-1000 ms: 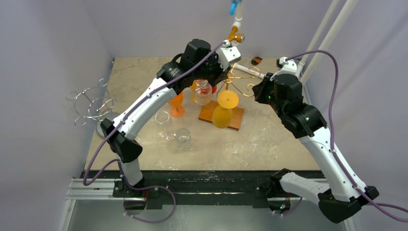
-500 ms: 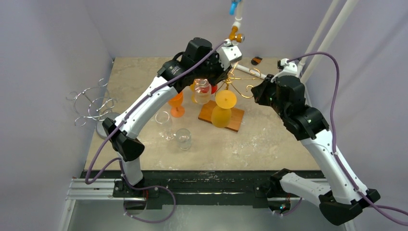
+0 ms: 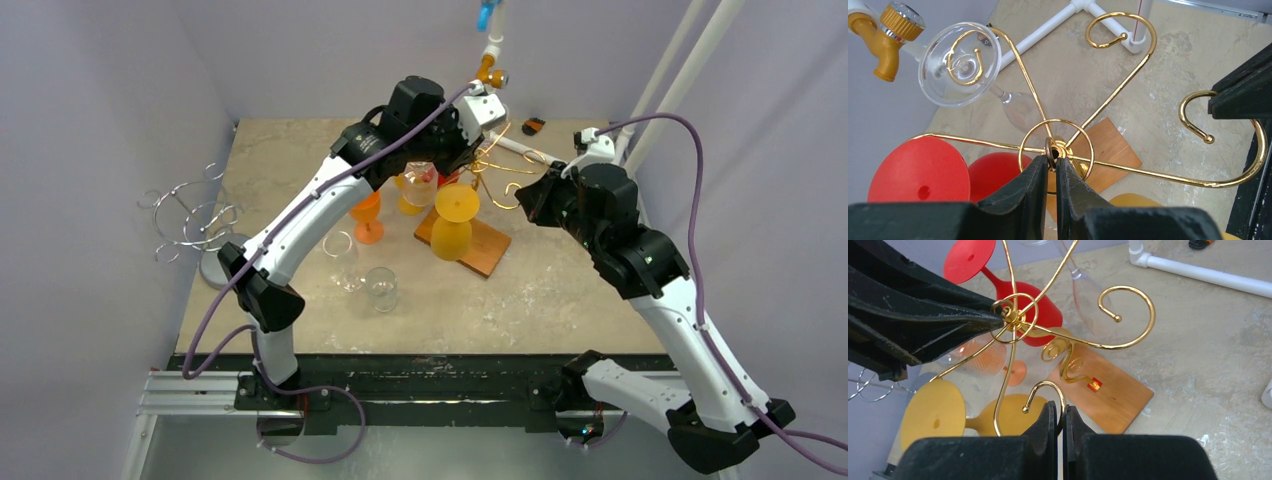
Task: Place the wine glass upside down on the wine glass rack
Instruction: Adjust the wine rack at the center of the board.
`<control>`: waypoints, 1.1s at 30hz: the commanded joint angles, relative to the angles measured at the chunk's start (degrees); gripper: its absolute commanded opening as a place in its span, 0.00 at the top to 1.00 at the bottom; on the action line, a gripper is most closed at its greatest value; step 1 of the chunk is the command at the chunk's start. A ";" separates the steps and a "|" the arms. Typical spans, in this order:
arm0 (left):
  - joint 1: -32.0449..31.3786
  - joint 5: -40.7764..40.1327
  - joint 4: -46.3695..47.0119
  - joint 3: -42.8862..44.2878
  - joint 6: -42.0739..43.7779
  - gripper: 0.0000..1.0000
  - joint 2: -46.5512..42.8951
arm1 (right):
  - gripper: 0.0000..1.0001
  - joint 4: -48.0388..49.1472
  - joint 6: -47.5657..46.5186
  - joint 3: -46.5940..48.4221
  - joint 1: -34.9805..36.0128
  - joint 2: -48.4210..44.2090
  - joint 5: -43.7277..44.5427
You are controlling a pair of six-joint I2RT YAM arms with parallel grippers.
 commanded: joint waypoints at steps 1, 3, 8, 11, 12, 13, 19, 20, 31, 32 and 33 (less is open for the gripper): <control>0.34 -2.21 6.13 1.56 0.16 0.86 4.19 | 1.00 0.72 -0.04 -0.10 4.93 -3.39 -13.63; 0.23 -2.16 6.16 2.26 -0.04 0.86 4.74 | 1.00 1.01 0.58 -1.57 5.91 -3.87 -13.26; 0.24 -2.66 6.30 2.36 0.49 0.86 5.18 | 1.00 3.15 2.56 -4.39 9.31 -4.53 -11.60; 0.24 -3.04 6.77 2.35 0.64 0.86 5.23 | 1.00 4.77 3.60 -5.41 10.88 -4.00 -11.31; 0.27 -2.97 6.91 2.40 0.60 0.86 5.39 | 1.00 5.22 3.90 -5.74 11.33 -3.75 -11.42; 0.23 -2.89 7.00 2.47 0.64 0.86 5.51 | 1.00 5.54 4.16 -6.03 11.65 -3.47 -11.37; 0.18 -2.17 7.34 3.32 0.46 0.86 6.51 | 1.00 7.07 5.33 -6.86 13.91 -2.49 -10.37; 0.20 -2.16 7.34 3.67 0.35 0.86 6.80 | 1.00 7.25 5.50 -6.90 14.33 -2.25 -10.00; -0.03 -2.42 8.04 4.37 0.63 0.86 7.36 | 1.00 11.12 6.27 -6.59 19.96 2.08 -5.79; 0.01 -2.49 8.11 4.39 0.84 0.86 7.35 | 1.00 11.55 6.35 -6.49 20.22 2.52 -5.59; -0.05 -2.51 8.15 4.37 1.01 0.87 7.37 | 1.00 11.98 6.35 -6.33 20.41 2.97 -5.49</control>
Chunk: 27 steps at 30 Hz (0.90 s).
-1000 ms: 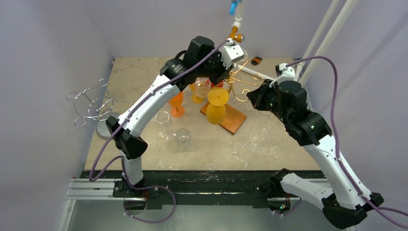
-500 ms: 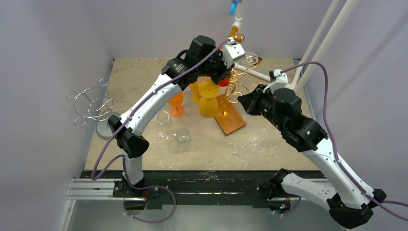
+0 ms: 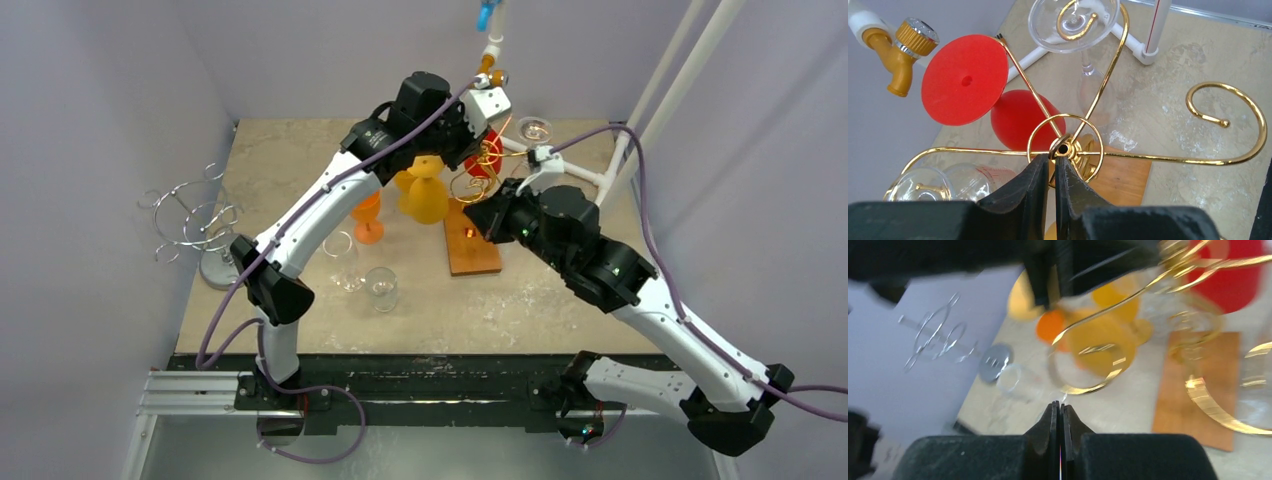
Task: Place the wine glass upside down on the wine glass rack
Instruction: Adjust the wine rack at the center of the board.
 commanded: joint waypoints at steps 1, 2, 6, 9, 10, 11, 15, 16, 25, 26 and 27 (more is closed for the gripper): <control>-0.09 -2.58 6.58 0.90 0.90 0.87 3.76 | 1.00 0.26 0.05 0.14 4.85 3.00 -9.49; -0.07 -2.58 6.68 0.89 0.95 0.87 3.80 | 1.00 0.70 0.15 0.23 5.03 3.49 -9.41; -0.04 -2.36 6.99 0.85 0.95 0.87 3.64 | 1.00 1.27 0.31 1.00 5.49 5.50 -8.98; -0.04 -2.31 6.85 0.41 0.91 0.87 3.12 | 1.00 0.75 0.07 1.37 5.80 6.14 -8.24; -0.02 -2.43 6.85 -0.17 1.03 0.87 2.73 | 1.00 0.48 -0.04 1.38 5.89 6.00 -7.91; -0.02 -2.63 6.94 -1.07 1.21 0.88 2.04 | 1.00 0.22 -0.14 1.35 5.90 5.76 -7.55; 0.00 -3.63 9.07 -7.10 2.58 0.87 -1.90 | 1.00 -1.38 -0.58 1.40 5.90 3.74 -5.96; -0.03 -3.81 9.71 -8.20 2.84 0.88 -2.76 | 1.00 -1.83 -0.71 1.43 5.90 3.26 -5.55; -0.03 -3.78 9.26 -7.35 2.67 0.85 -4.03 | 0.99 -7.52 -1.38 4.37 5.90 0.13 -2.58; -0.02 -3.61 9.21 -7.13 2.33 0.83 -4.18 | 0.93 -9.13 -1.43 5.48 5.90 -0.13 -2.01; -0.06 -3.49 9.23 -6.91 1.99 0.81 -4.28 | 0.87 -10.69 -1.39 6.56 5.90 -0.46 -1.62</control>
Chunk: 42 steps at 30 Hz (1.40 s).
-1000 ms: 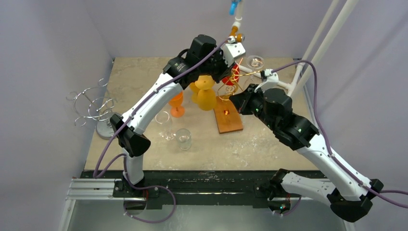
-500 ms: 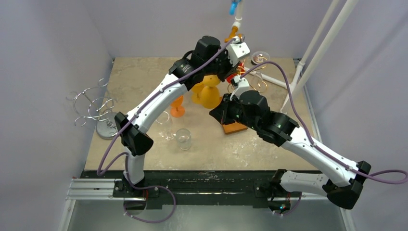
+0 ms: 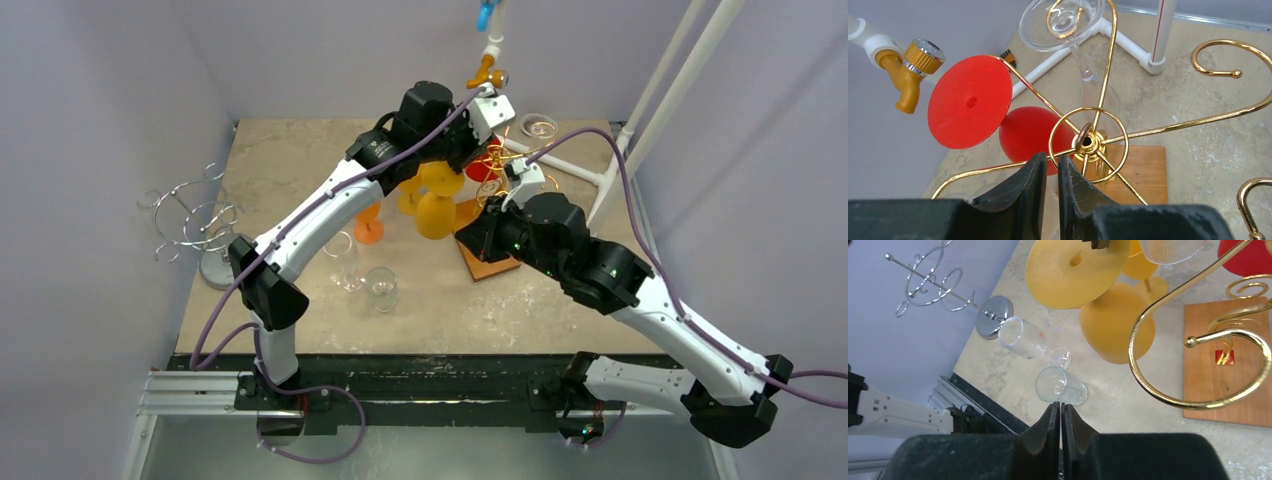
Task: Place the wine glass upside down on the wine glass rack
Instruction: Adjust the wine rack at the center of the board.
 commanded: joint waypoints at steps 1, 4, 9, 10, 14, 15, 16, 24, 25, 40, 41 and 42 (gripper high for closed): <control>0.74 -1.92 -0.67 0.99 -0.68 0.78 -2.23 | 0.83 -6.26 -0.93 6.56 0.30 -2.24 3.32; 0.79 -1.31 -0.64 1.47 -1.48 0.68 -2.96 | 0.70 -9.94 -2.34 9.79 0.30 -3.81 6.06; 0.74 0.66 -0.40 2.53 -3.38 0.55 -4.47 | 0.63 -16.48 -3.79 14.72 0.15 -4.11 12.84; 0.78 0.96 -0.28 2.65 -3.85 0.54 -4.76 | 0.62 -17.57 -4.04 15.53 0.20 -3.86 14.30; 0.85 2.50 0.76 2.72 -5.56 0.50 -6.35 | 0.56 -21.45 -5.24 18.95 0.12 -2.01 23.10; 0.88 2.81 1.01 2.64 -5.84 0.50 -6.69 | 0.53 -21.95 -5.84 19.63 -0.06 -1.39 25.24; 0.87 3.18 1.23 2.61 -6.08 0.50 -6.92 | 0.51 -22.33 -6.46 20.24 -0.36 -0.87 27.03; 0.86 5.50 2.28 2.86 -8.99 0.46 -7.29 | 0.46 -18.81 -14.59 22.98 -15.13 3.01 19.89; 0.88 5.91 2.18 2.88 -9.39 0.46 -7.20 | 0.47 -18.41 -15.24 23.18 -16.73 3.69 18.82; 0.75 11.25 2.02 0.61 -13.60 0.25 -3.97 | 0.42 -13.03 -16.64 21.10 -27.40 10.17 9.02; 0.78 11.21 1.96 0.48 -13.54 0.25 -3.88 | 0.42 -12.71 -16.76 20.41 -27.98 10.06 8.33; 0.71 11.10 1.86 0.32 -13.37 0.25 -3.77 | 0.43 -12.50 -16.86 19.70 -28.48 9.85 7.74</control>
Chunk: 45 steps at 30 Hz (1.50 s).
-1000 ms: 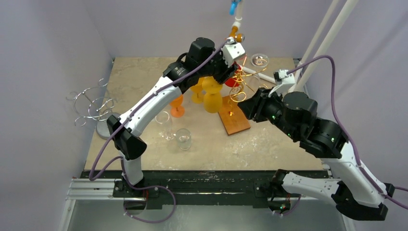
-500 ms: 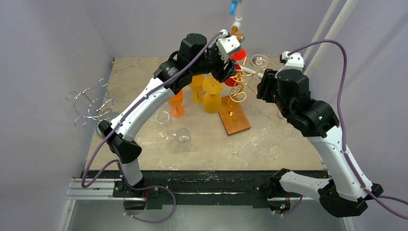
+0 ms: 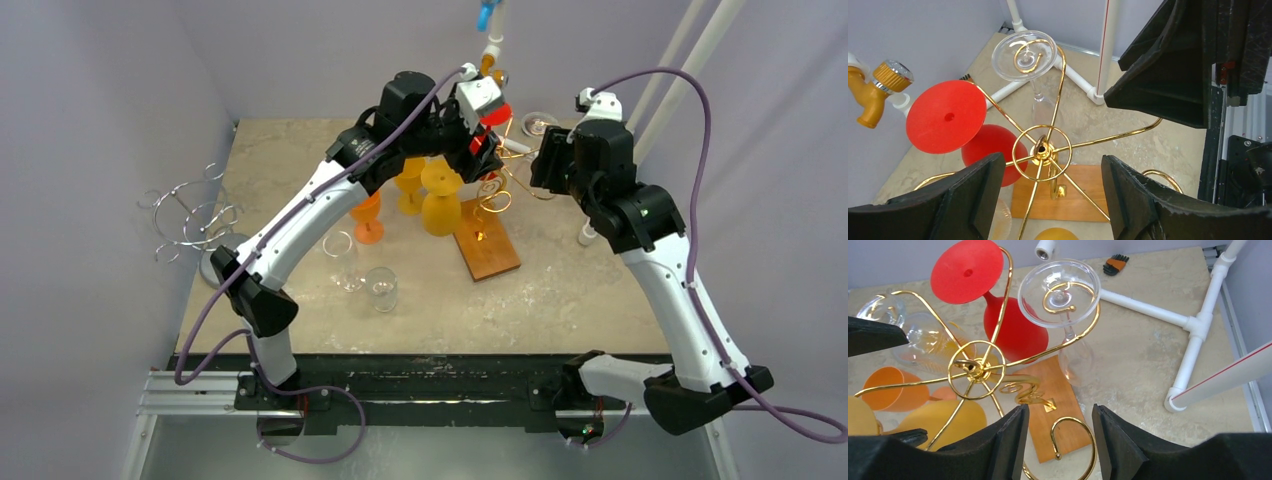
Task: Place the wine glass upside down on the wine glass rack
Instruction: Adjust the wine rack at the center of the board.
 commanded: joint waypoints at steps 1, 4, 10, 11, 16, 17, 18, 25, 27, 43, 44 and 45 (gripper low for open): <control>0.18 1.34 1.10 -0.46 -1.38 0.25 0.53 | 0.43 3.66 -1.48 -2.40 -2.07 -1.10 -4.01; 0.13 0.33 0.81 -0.74 -0.78 0.25 0.88 | 0.47 4.65 -1.66 -4.99 -2.88 -2.22 -5.58; -0.99 -3.23 -0.62 -0.63 2.56 0.35 1.90 | 0.56 5.60 -2.10 -8.85 -3.20 -4.24 -8.32; -1.25 -3.99 -0.92 -0.59 3.30 0.36 2.02 | 0.59 5.73 -1.97 -9.33 -3.17 -4.49 -8.90; -1.60 -6.78 -0.73 -0.69 5.14 0.43 2.57 | 0.66 7.37 -0.53 -12.00 -3.21 -5.70 -11.79; -1.69 -7.46 -0.79 -0.67 5.41 0.45 2.70 | 0.68 7.79 -0.07 -12.56 -3.19 -5.88 -12.69; -2.00 -8.65 -1.06 -0.39 5.83 0.48 2.97 | 0.69 8.02 0.14 -12.94 -3.14 -6.09 -13.28; -2.57 -12.25 -3.18 0.14 7.58 0.54 2.86 | 0.71 8.57 1.26 -14.95 -3.13 -7.71 -15.04; -2.55 -12.33 -3.57 -0.06 7.55 0.54 2.82 | 0.72 9.40 2.01 -15.76 -3.13 -8.44 -16.24; -2.55 -12.80 -5.08 0.36 8.34 0.65 2.87 | 0.76 11.22 4.87 -19.35 -2.96 -11.16 -20.05; -2.52 -12.66 -5.12 0.40 8.38 0.66 3.00 | 0.76 11.41 5.01 -19.63 -2.88 -11.31 -21.16; -2.50 -12.68 -5.22 0.59 8.43 0.67 3.10 | 0.76 11.60 5.13 -19.90 -2.87 -11.46 -21.41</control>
